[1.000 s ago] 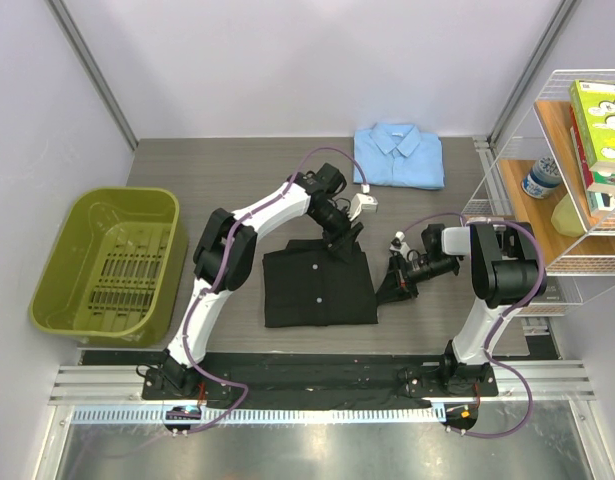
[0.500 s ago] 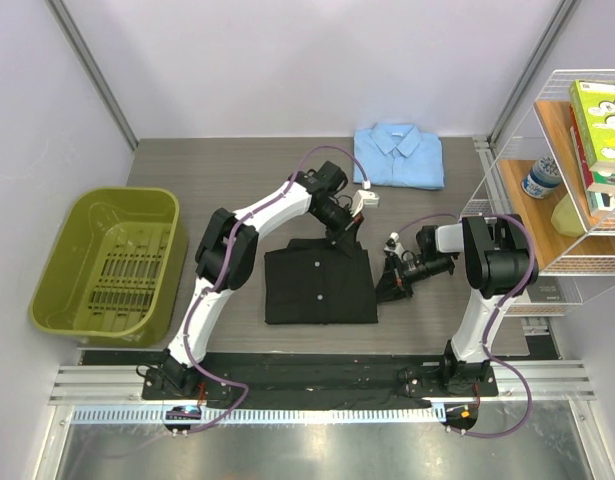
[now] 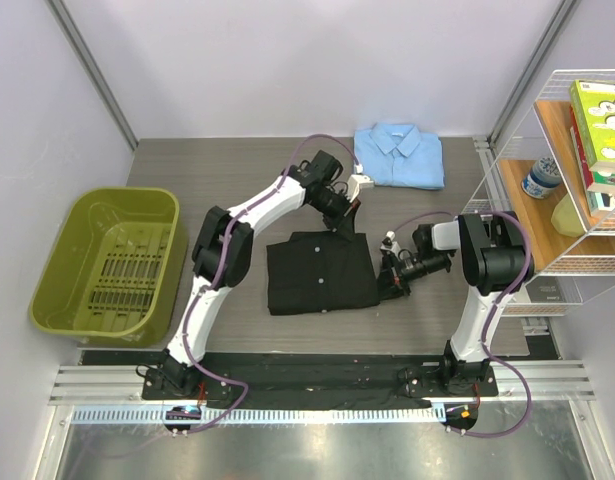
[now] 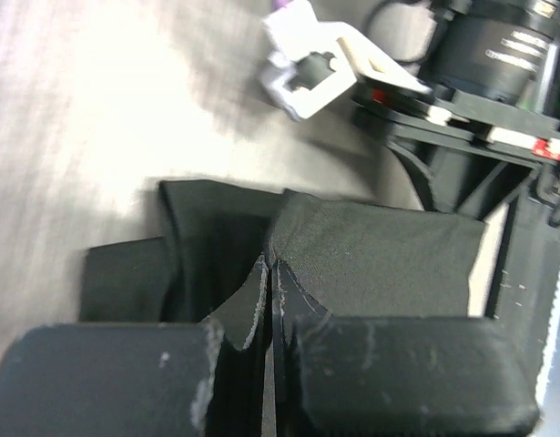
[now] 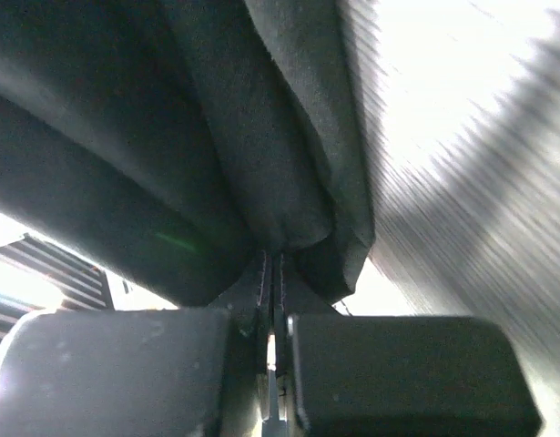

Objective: Fold and stack the long sleeve shirts
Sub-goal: Fold the shirt

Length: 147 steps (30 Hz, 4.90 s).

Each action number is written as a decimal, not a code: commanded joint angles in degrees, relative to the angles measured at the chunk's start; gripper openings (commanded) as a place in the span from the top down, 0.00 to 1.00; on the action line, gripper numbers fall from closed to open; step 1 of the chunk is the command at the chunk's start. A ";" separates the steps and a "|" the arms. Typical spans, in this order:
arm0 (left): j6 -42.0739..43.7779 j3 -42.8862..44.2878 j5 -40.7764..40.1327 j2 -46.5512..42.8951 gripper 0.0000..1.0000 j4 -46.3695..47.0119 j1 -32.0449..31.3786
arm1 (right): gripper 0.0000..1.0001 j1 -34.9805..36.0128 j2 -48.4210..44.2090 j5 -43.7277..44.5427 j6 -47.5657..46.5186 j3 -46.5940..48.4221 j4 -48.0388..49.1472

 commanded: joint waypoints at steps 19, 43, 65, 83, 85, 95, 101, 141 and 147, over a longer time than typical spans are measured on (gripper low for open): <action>12.39 1.88 -5.46 5.82 0.96 -5.98 -0.16 | 0.68 0.98 3.94 21.79 3.22 10.48 -8.65; 8.17 -12.35 5.87 -18.69 0.42 -1.94 1.49 | 0.57 1.85 4.37 13.37 -4.43 42.20 -11.65; 36.22 -17.98 1.75 -14.13 0.34 -9.95 5.29 | 0.69 16.88 24.24 10.82 -2.32 59.01 -6.55; 36.58 -16.75 0.96 -12.81 0.94 -11.62 3.18 | 0.71 17.41 25.82 11.34 -5.57 57.78 -7.43; 32.63 -17.19 -0.35 -14.30 1.00 -7.78 3.35 | 0.72 17.41 25.91 11.17 -6.27 57.78 -8.21; 27.26 -16.31 -6.50 -12.20 1.00 0.50 4.06 | 0.72 17.41 25.65 10.73 -7.86 57.87 -9.62; 27.87 -16.93 -8.45 -9.47 1.00 1.83 4.15 | 0.68 17.24 24.95 12.13 -8.12 59.27 -10.15; -40.25 -69.83 4.04 -47.72 0.00 38.56 9.15 | 0.00 17.42 -4.34 5.18 2.60 13.56 13.14; -37.43 -64.13 -0.01 -33.39 0.06 39.01 15.20 | 0.00 11.62 2.97 12.56 1.11 21.91 12.26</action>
